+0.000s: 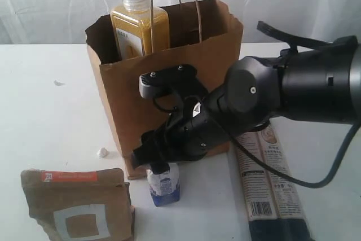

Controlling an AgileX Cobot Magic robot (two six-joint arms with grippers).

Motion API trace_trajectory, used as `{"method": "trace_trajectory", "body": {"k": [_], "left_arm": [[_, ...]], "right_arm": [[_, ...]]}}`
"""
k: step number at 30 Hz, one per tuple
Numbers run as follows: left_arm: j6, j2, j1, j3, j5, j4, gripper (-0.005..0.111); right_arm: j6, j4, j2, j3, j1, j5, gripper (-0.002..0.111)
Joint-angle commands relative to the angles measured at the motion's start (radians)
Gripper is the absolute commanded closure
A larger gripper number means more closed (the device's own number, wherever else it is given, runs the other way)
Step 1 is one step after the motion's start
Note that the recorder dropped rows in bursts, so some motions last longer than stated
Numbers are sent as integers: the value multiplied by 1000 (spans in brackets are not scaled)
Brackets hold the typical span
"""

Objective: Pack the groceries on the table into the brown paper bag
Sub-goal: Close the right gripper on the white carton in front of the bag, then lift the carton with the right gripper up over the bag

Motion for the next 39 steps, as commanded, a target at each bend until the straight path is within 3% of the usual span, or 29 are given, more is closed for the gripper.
{"method": "trace_trajectory", "body": {"k": [1,13,30,39], "left_arm": [[-4,-5,-5,5,-2,-14,107],[-4,-5,-5,5,-2,-14,107],[-4,-5,-5,5,-2,-14,107],[-4,-5,-5,5,-2,-14,107]], "right_arm": [[26,-22,29,-11,6,-8,42],[48,-37,111,-53,10,57,43],[57,-97,33,-53,15,112,106],[123,-248,-234,-53,19,228,108]]}}
